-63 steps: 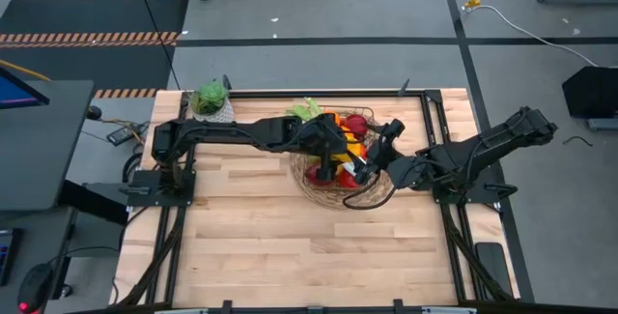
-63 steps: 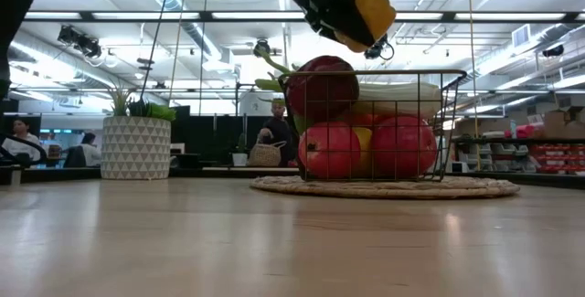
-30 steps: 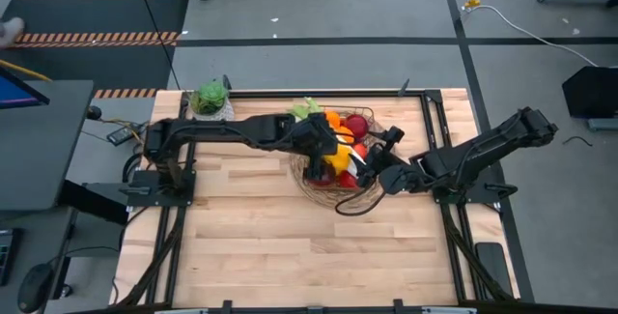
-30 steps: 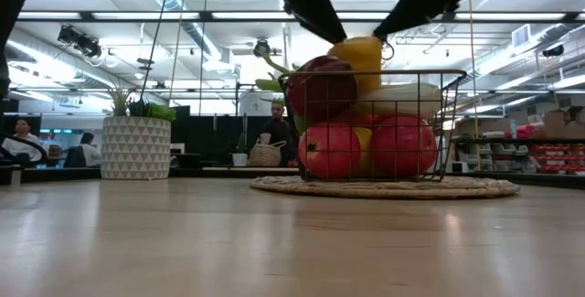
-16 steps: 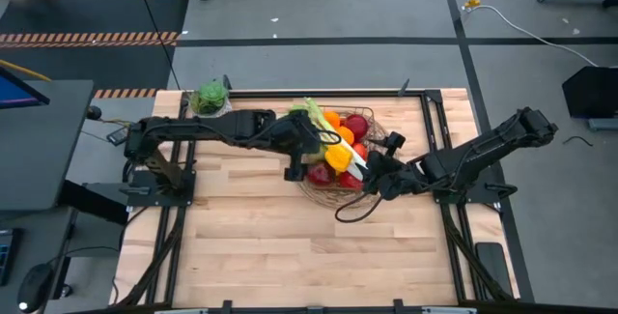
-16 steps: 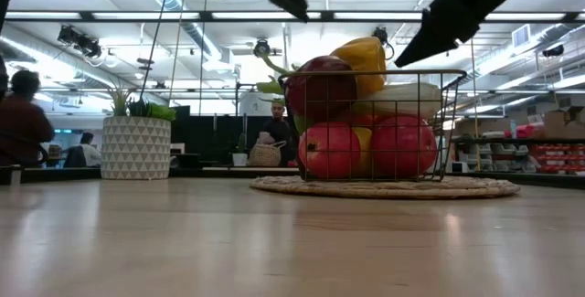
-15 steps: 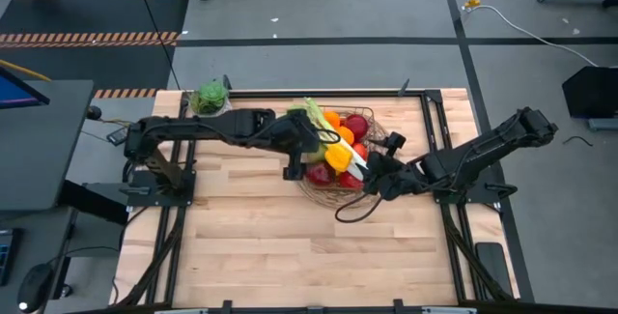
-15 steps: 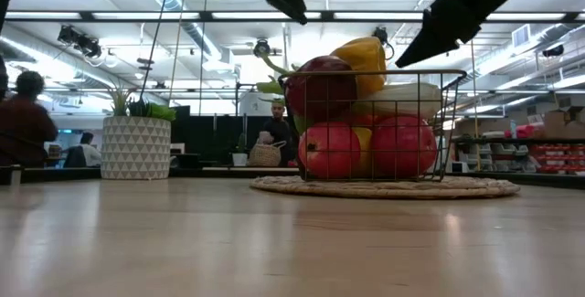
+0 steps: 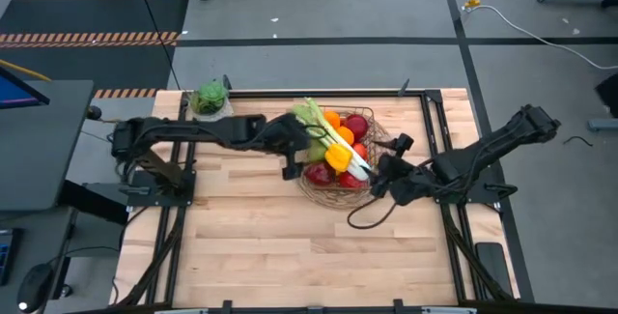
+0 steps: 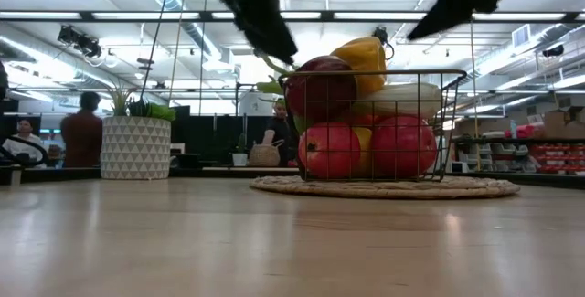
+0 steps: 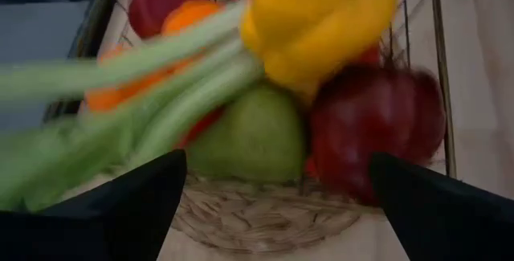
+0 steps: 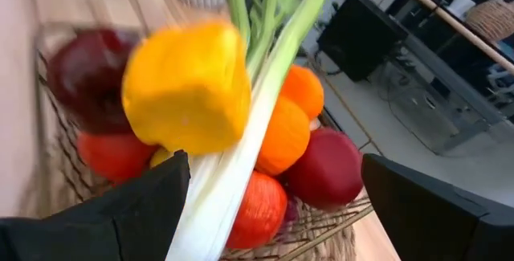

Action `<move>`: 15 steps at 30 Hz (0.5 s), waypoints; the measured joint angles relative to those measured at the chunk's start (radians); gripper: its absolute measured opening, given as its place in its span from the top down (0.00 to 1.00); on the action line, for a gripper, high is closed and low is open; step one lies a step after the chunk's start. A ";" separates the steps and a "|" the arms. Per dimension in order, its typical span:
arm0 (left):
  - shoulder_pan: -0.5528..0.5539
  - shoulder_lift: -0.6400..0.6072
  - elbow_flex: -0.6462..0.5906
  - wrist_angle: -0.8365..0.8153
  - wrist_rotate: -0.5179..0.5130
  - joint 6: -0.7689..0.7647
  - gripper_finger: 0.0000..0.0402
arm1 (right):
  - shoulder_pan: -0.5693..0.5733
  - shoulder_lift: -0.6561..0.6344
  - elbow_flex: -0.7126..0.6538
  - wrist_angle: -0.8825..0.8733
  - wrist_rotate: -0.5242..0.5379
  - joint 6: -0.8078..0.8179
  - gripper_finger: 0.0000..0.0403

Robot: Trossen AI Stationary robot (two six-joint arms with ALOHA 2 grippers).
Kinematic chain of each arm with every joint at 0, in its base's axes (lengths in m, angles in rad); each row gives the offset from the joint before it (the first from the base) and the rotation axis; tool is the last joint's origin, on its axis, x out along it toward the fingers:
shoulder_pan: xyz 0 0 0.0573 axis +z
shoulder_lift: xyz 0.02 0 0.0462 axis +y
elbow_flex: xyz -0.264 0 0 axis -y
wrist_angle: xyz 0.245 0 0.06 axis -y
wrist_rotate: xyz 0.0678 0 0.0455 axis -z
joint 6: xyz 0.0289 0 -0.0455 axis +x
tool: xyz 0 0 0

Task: Build produce basket
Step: Return to home position

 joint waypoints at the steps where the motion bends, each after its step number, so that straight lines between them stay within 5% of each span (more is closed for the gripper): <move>1: 0.000 -0.028 -0.052 0.037 0.002 -0.006 0.01 | 0.009 -0.019 0.005 -0.001 0.004 0.000 0.07; 15: -0.103 -0.615 -0.756 0.608 0.003 -0.191 0.01 | 0.101 -0.292 0.017 -0.118 0.007 0.042 0.07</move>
